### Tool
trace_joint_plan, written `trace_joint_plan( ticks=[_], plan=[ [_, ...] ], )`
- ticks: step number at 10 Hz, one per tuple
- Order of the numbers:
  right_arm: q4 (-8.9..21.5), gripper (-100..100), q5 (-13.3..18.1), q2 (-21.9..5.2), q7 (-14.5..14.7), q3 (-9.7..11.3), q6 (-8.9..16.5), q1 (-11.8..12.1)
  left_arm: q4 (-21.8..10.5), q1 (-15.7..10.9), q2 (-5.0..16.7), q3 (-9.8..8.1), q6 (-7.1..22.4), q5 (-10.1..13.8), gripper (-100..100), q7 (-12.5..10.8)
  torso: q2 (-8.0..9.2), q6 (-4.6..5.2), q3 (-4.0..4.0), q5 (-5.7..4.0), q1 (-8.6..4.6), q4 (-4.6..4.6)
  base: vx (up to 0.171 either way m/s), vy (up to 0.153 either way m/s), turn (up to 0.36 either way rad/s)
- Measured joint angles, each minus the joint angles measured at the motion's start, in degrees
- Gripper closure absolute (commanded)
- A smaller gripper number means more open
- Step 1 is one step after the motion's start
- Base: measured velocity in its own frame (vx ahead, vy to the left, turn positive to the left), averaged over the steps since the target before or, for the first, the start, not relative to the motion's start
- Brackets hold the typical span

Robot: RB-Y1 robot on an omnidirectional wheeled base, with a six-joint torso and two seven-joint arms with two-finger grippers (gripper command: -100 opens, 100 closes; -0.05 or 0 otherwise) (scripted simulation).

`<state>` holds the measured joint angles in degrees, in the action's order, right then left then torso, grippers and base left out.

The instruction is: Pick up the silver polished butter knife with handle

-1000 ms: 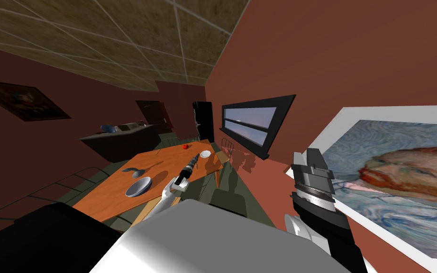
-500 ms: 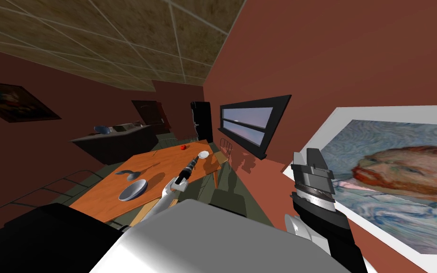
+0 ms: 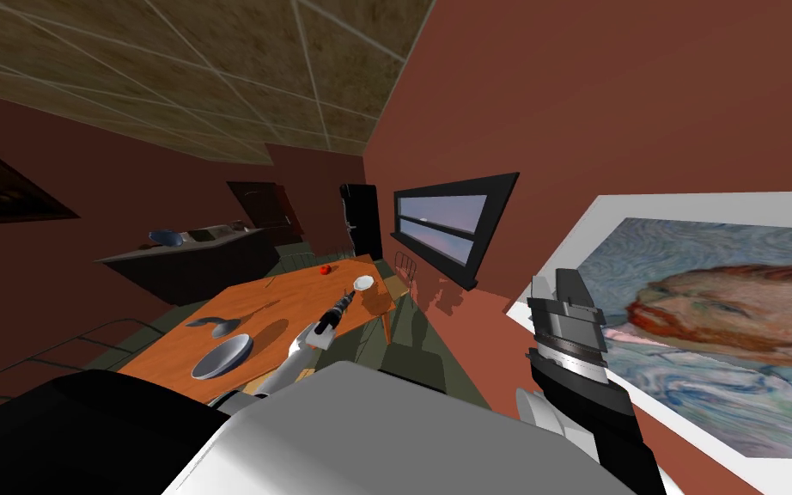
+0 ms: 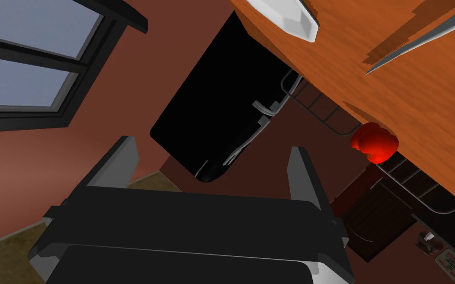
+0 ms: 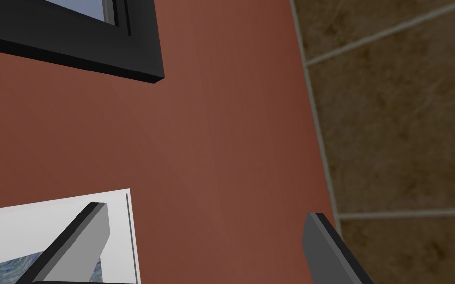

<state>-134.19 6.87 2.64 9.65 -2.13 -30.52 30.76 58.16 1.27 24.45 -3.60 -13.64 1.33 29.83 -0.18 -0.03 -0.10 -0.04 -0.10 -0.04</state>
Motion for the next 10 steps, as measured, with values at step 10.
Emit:
trace_joint_plan(
  ticks=[10],
  plan=[
    [0.00, 0, 0.00, 0.00, 0.00, 0.00, 0.00, 0.00, -17.14, -4.63, 4.06, 0.53, 6.27, -1.05, -100, 4.64, 0.08, 0.00, 0.04, 0.01, 0.08, 0.02, 0.053, -0.012, -0.052]
  ],
)
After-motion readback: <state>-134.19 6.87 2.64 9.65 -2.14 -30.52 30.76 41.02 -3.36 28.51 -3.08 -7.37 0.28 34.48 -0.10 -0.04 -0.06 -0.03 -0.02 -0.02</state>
